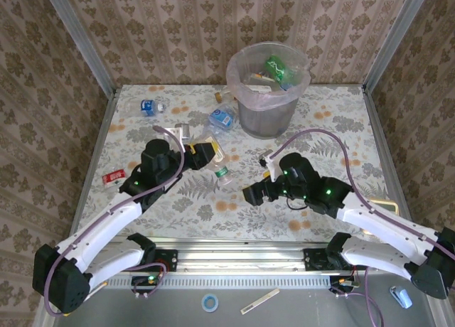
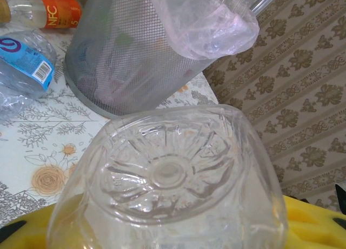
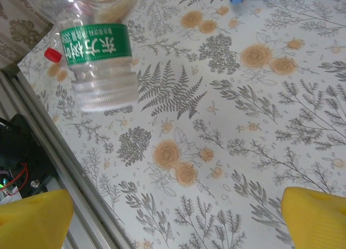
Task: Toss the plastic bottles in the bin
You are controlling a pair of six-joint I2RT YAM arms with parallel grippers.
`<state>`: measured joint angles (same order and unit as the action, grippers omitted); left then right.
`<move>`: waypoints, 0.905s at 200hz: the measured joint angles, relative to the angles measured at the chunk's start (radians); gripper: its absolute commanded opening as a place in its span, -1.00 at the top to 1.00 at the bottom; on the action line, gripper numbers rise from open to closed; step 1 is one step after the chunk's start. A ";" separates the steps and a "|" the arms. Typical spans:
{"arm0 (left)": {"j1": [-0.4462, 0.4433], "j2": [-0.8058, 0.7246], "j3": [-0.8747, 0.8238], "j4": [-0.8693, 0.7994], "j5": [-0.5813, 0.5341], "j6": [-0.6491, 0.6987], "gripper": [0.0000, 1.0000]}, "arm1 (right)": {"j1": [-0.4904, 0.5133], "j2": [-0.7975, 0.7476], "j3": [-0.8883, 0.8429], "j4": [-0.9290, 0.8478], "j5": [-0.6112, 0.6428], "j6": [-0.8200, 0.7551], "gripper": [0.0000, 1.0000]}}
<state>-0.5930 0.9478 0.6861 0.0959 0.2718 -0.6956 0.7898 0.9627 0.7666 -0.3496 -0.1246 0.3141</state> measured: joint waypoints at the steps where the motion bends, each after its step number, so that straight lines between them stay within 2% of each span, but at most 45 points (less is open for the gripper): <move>1: 0.000 -0.001 0.001 -0.001 0.000 0.002 0.27 | 0.000 -0.002 -0.001 -0.001 0.001 0.000 -1.00; 103: 0.060 -0.020 0.142 -0.177 0.022 0.130 0.28 | -0.056 -0.085 -0.012 -0.130 0.063 0.004 -1.00; 181: 0.087 0.060 0.204 -0.155 0.091 0.166 0.28 | -0.102 -0.126 -0.023 -0.158 0.068 0.004 -1.00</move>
<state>-0.5064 1.0073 0.8906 -0.0593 0.3626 -0.5293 0.6876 0.8368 0.7433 -0.5072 -0.0566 0.3183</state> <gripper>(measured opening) 0.553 0.999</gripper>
